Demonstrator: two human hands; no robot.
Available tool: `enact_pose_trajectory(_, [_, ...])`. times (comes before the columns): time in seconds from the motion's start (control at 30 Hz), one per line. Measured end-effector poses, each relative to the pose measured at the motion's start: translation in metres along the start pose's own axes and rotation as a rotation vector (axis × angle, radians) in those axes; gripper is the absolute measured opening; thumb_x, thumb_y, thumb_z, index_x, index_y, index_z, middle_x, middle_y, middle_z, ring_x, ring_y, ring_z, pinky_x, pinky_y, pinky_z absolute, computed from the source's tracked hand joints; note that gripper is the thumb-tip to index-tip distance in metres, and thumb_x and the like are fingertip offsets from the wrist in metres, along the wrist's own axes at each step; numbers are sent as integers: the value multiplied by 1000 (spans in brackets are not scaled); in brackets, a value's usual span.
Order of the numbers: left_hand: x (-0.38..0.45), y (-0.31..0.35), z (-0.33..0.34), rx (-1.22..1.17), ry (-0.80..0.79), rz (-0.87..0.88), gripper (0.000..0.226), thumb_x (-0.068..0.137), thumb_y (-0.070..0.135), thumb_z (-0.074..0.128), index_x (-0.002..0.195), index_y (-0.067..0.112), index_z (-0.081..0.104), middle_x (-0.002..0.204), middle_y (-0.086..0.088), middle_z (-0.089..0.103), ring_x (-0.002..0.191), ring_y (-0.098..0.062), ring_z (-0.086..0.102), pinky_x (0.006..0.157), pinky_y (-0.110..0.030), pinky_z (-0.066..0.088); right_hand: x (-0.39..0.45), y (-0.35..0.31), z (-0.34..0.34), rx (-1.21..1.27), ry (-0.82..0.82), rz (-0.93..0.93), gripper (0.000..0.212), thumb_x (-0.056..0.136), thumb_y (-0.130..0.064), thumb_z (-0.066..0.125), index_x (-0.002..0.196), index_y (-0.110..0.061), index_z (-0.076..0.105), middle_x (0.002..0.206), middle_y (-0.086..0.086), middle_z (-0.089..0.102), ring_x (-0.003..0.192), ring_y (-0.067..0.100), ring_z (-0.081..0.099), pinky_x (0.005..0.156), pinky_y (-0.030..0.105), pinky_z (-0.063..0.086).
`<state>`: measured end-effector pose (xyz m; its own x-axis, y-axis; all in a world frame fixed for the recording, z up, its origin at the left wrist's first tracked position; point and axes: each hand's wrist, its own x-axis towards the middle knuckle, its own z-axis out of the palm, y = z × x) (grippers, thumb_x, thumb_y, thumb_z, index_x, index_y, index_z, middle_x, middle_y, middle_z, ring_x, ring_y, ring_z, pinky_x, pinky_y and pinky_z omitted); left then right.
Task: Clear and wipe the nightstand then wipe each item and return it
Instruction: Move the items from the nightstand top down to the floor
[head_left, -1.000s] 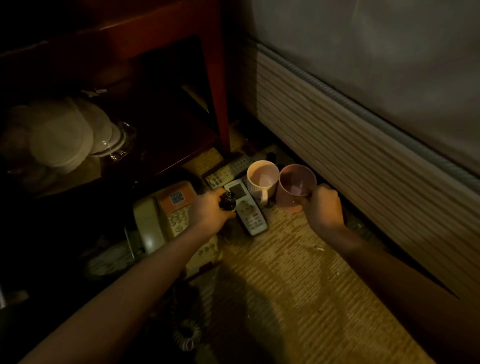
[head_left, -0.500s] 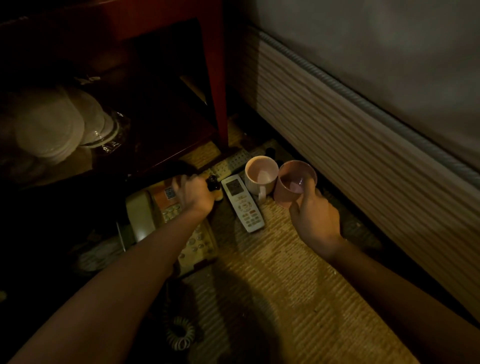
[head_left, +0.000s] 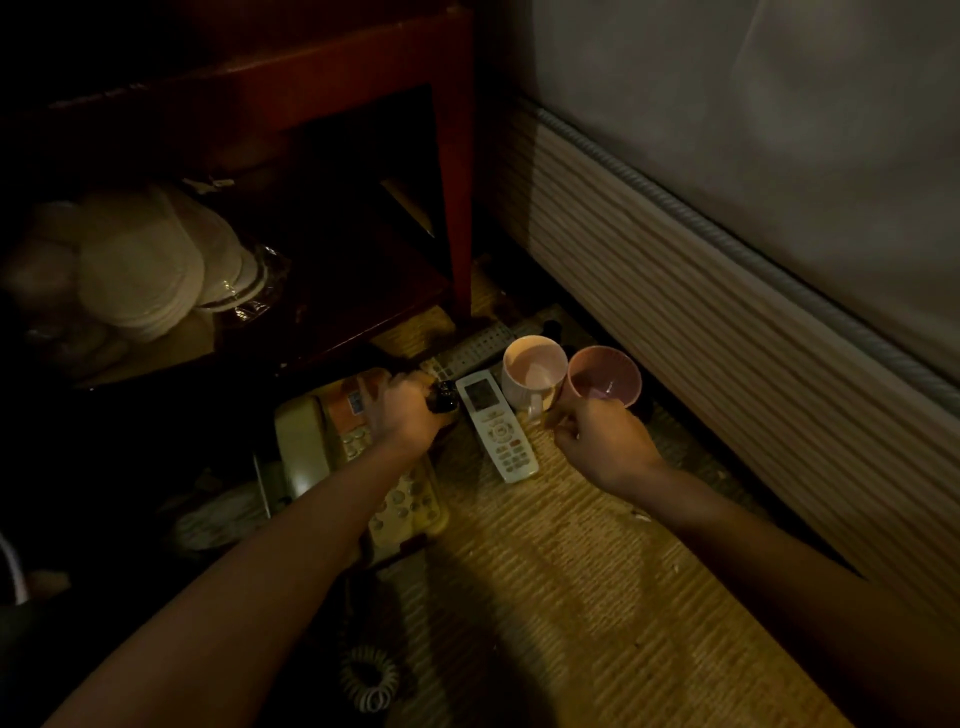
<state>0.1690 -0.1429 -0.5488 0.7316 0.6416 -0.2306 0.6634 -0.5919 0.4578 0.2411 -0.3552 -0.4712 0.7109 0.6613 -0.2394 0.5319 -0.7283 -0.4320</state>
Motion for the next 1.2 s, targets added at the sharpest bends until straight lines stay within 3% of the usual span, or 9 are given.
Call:
enact_pose_trajectory(0.07, [-4, 1, -13, -99, 14, 16, 44, 74, 26, 79, 114, 21, 63, 122, -6, 60, 116, -24, 53, 97, -43, 45, 1, -5, -13, -1, -38, -18, 19, 92, -19, 53, 106, -20, 65, 97, 4, 68, 87, 19, 62, 66, 30, 48])
enact_pose_trajectory(0.2, [-11, 8, -58, -230, 39, 117, 32, 82, 17, 71, 114, 19, 64, 121, -3, 57, 109, -17, 56, 86, -27, 48, 4, -26, -54, 41, -6, -76, 16, 90, -16, 56, 100, -20, 69, 90, -3, 63, 76, 8, 59, 75, 31, 54])
enact_pose_trajectory(0.4, [-22, 34, -163, -416, 120, 200, 21, 85, 10, 68, 105, 13, 67, 108, -3, 67, 104, -16, 61, 88, -21, 44, 10, -90, -117, 2, -11, -261, 13, 92, -17, 55, 95, -19, 67, 84, -8, 65, 68, -2, 58, 57, 7, 40])
enact_pose_trajectory(0.6, [-42, 51, -292, -130, 306, 493, 20, 88, 12, 62, 106, 21, 65, 94, 14, 62, 93, -6, 62, 86, -24, 50, 21, -173, -180, -42, 35, -431, 9, 92, -20, 58, 90, -26, 65, 73, -13, 63, 57, -5, 59, 57, 11, 45])
enact_pose_trajectory(0.7, [-58, 56, -349, 84, 578, 655, 25, 85, 12, 62, 108, 21, 67, 90, 11, 65, 91, -10, 59, 77, -28, 48, 27, -212, -211, -56, 60, -506, 9, 92, -19, 58, 90, -25, 65, 71, -10, 64, 52, -8, 58, 57, 15, 48])
enact_pose_trajectory(0.8, [-62, 52, -399, 135, 768, 708, 25, 82, 11, 64, 104, 19, 69, 86, 6, 68, 88, -14, 60, 77, -25, 45, 37, -249, -240, -47, 100, -567, 9, 92, -17, 58, 92, -21, 66, 70, -14, 61, 54, -10, 58, 54, 8, 46])
enact_pose_trajectory(1.0, [-59, 11, -474, 126, 957, 558, 23, 81, 12, 67, 103, 19, 68, 88, 5, 67, 89, -15, 60, 78, -28, 45, 52, -322, -276, 7, 110, -685, 11, 92, -15, 58, 88, -18, 68, 72, -2, 67, 52, 4, 62, 57, 16, 51])
enact_pose_trajectory(1.1, [-51, -14, -506, 37, 920, 310, 32, 82, 17, 67, 114, 18, 63, 109, -1, 60, 105, -18, 54, 89, -32, 44, 62, -361, -278, -36, 90, -741, 12, 92, -16, 58, 89, -23, 67, 74, -4, 67, 54, 2, 62, 62, 22, 53])
enact_pose_trajectory(1.2, [-32, -34, -540, -109, 844, 89, 57, 82, 24, 71, 132, 12, 48, 131, -8, 44, 122, -23, 45, 104, -36, 39, 76, -396, -274, -76, 94, -776, 11, 92, -19, 58, 90, -24, 68, 75, -7, 66, 58, 4, 63, 67, 30, 55])
